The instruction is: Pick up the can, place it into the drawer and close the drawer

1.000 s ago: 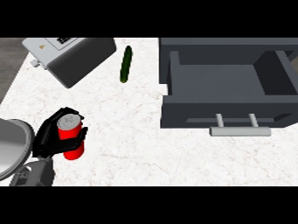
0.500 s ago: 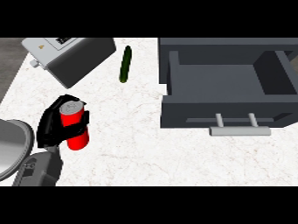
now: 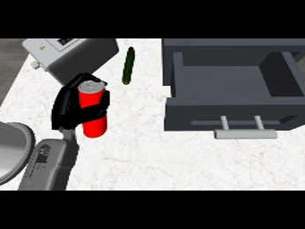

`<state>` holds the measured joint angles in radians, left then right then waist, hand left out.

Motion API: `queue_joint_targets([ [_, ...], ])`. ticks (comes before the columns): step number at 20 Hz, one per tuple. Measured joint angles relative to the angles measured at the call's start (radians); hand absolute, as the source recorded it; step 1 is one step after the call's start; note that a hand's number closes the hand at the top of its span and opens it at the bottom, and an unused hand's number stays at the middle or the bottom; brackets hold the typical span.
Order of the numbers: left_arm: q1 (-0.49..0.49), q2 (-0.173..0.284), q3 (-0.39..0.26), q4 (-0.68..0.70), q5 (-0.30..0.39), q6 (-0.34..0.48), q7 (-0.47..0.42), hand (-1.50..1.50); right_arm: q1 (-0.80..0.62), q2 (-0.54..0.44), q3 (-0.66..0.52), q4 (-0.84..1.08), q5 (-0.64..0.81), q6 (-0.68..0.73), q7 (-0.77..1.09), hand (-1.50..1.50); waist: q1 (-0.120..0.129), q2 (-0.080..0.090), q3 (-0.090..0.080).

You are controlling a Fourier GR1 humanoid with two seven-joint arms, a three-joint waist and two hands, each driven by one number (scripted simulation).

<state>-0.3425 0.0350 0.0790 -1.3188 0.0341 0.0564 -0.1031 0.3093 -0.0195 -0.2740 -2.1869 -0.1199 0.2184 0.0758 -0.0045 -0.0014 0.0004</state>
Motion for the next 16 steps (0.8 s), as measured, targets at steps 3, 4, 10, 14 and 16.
queue_joint_targets([
  [3, -0.04, -0.014, -0.039, -0.048, -0.021, 0.038, 0.066, 1.5, 0.025, 0.006, -0.005, -0.014, -0.004, 0.012, -0.012, -1.5, -0.001, 0.0, 0.0],
  [4, -0.057, -0.016, -0.045, -0.055, -0.023, 0.041, 0.082, 1.5, 0.021, 0.006, -0.007, -0.019, -0.006, 0.01, -0.006, -1.5, -0.001, 0.0, 0.0],
  [10, -0.193, -0.03, -0.159, -0.087, -0.03, 0.156, 0.232, 1.5, 0.004, 0.0, -0.026, 0.002, -0.01, 0.014, -0.009, -1.5, -0.004, 0.0, 0.0],
  [14, -0.335, -0.033, -0.198, -0.049, -0.042, 0.231, 0.31, 1.5, -0.021, -0.006, -0.035, 0.015, -0.016, 0.01, 0.003, -1.5, -0.007, 0.001, 0.0],
  [16, -0.388, -0.034, -0.215, -0.015, -0.039, 0.257, 0.314, 1.5, -0.026, -0.004, -0.029, 0.005, -0.009, 0.007, 0.016, -1.5, -0.008, 0.001, 0.0],
])
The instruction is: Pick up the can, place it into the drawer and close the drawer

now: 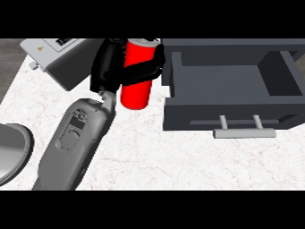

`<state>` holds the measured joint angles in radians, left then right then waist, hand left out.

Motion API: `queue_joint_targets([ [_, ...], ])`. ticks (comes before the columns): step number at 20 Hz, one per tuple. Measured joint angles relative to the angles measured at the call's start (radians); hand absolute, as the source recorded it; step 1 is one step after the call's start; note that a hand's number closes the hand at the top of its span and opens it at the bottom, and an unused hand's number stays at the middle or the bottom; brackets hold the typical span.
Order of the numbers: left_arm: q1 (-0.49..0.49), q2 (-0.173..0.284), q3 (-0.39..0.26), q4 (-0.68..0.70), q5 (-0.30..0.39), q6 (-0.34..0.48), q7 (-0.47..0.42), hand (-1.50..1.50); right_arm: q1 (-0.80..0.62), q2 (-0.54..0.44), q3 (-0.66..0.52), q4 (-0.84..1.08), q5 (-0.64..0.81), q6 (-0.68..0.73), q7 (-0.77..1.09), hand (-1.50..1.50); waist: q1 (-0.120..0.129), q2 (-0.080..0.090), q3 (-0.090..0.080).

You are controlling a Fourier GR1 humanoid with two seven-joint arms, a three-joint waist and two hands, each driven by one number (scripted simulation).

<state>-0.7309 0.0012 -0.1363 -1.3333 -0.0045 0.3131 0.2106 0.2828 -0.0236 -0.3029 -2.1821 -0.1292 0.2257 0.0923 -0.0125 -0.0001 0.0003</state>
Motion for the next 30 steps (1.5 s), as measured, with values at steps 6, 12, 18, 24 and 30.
queue_joint_targets([
  [6, -0.21, -0.001, -0.037, 0.143, 0.03, 0.093, 0.029, 1.5, 0.006, 0.007, 0.009, 0.003, 0.013, 0.001, -0.008, -1.5, -0.008, 0.002, 0.0],
  [12, -0.395, -0.001, -0.07, 0.274, 0.081, 0.173, 0.076, 1.5, -0.009, -0.002, 0.002, 0.008, 0.011, 0.003, 0.008, -1.5, -0.012, 0.002, 0.0],
  [18, -0.54, -0.001, -0.091, 0.429, 0.138, 0.212, 0.071, 1.5, -0.022, 0.005, 0.024, -0.015, 0.024, -0.004, 0.04, -1.5, -0.02, 0.005, 0.0],
  [24, -0.64, -0.001, -0.124, 0.591, 0.224, 0.227, 0.004, 1.5, -0.032, 0.01, 0.037, -0.005, 0.035, -0.011, 0.035, -1.5, -0.031, 0.008, 0.001],
  [30, -0.716, -0.001, -0.173, 0.726, 0.292, 0.245, -0.046, 1.5, -0.048, 0.004, 0.027, 0.01, 0.029, -0.009, 0.031, -1.5, -0.044, 0.011, 0.002],
])
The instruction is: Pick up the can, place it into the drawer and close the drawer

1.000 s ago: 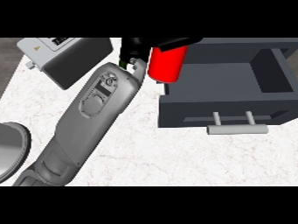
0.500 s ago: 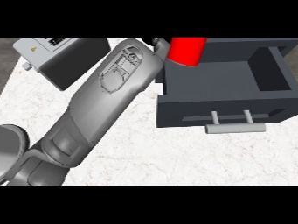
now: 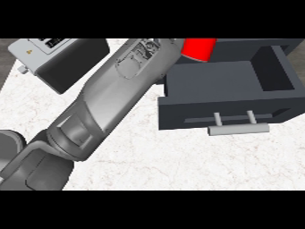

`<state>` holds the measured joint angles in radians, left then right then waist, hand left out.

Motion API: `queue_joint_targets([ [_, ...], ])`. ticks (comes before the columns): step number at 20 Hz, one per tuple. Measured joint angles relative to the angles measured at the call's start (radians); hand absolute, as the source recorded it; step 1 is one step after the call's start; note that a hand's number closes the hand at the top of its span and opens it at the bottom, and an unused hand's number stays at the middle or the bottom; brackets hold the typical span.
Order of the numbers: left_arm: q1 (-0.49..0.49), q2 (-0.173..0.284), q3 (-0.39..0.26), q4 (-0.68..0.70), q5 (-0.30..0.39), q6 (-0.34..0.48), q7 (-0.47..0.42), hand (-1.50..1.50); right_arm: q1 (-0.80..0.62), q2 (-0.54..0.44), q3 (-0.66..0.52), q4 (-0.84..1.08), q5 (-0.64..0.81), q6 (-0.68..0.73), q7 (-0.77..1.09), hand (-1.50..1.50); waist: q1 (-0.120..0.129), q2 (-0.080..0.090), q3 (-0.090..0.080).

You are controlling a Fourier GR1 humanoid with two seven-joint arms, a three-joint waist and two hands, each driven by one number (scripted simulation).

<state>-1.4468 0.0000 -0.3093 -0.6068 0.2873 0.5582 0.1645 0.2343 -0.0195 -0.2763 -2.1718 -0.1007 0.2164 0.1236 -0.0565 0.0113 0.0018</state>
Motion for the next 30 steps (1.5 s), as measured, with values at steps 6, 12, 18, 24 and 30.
queue_joint_targets([
  [6, -0.028, 0.0, -0.052, 0.092, 0.077, 0.011, -0.048, 1.5, -0.039, 0.005, 0.025, 0.002, 0.026, -0.017, 0.019, -1.5, -0.015, 0.004, 0.0],
  [12, -0.042, 0.0, -0.109, 0.159, 0.122, 0.041, -0.1, 1.5, -0.075, -0.015, 0.012, 0.038, 0.016, -0.012, 0.019, -1.5, -0.028, 0.009, 0.001],
  [18, -0.019, 0.0, -0.184, 0.191, 0.156, 0.065, -0.141, 1.5, -0.097, -0.017, 0.021, 0.047, 0.028, -0.017, 0.021, -1.5, -0.041, 0.011, 0.001],
  [24, -0.01, 0.0, -0.239, 0.221, 0.178, 0.091, -0.178, 1.5, -0.133, -0.023, 0.022, 0.058, 0.026, -0.023, 0.024, -1.5, -0.055, 0.016, 0.001],
  [30, 0.002, 0.0, -0.282, 0.242, 0.203, 0.133, -0.184, -1.5, -0.14, -0.024, 0.032, 0.057, 0.037, -0.023, 0.023, -1.5, -0.067, 0.019, 0.001],
])
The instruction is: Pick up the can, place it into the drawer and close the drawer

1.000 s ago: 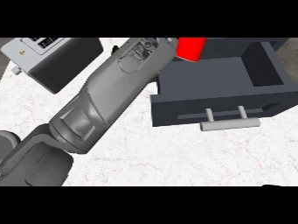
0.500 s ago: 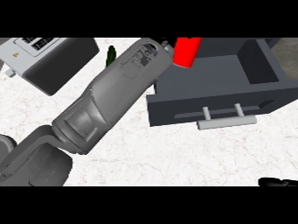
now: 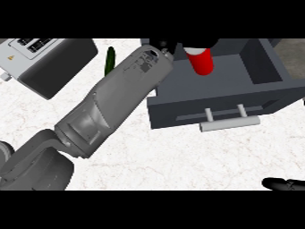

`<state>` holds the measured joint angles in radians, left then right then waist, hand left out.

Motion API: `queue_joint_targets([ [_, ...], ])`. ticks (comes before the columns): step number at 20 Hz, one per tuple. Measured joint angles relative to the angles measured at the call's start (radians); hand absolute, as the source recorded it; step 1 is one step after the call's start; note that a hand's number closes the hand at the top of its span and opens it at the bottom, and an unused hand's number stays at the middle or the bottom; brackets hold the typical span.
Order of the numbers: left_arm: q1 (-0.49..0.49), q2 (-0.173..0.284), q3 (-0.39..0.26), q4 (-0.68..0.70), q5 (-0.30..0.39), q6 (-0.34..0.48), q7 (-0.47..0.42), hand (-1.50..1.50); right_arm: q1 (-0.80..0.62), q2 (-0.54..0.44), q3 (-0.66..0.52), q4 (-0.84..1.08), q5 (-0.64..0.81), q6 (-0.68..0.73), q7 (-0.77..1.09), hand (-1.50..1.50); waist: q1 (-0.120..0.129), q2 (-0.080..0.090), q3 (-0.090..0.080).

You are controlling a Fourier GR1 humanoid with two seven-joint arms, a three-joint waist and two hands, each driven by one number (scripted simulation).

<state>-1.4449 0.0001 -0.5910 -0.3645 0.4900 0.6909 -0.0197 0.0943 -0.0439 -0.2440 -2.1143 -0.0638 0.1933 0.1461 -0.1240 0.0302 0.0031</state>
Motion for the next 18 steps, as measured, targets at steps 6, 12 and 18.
queue_joint_targets([
  [6, 0.023, 0.0, -0.025, 0.006, 0.029, 0.053, -0.027, -1.5, 0.005, -0.004, 0.001, -0.002, -0.001, 0.007, -0.005, -1.5, -0.009, 0.002, 0.0],
  [12, 0.027, 0.0, -0.038, -0.002, 0.064, 0.085, -0.039, -1.5, -0.012, -0.02, -0.005, -0.017, -0.003, 0.008, 0.005, -1.5, -0.008, 0.002, -0.001],
  [18, 0.021, 0.0, -0.017, -0.005, 0.114, 0.09, -0.057, -1.5, -0.016, -0.069, 0.005, -0.055, 0.119, 0.01, -0.055, -1.5, -0.002, 0.002, -0.001],
])
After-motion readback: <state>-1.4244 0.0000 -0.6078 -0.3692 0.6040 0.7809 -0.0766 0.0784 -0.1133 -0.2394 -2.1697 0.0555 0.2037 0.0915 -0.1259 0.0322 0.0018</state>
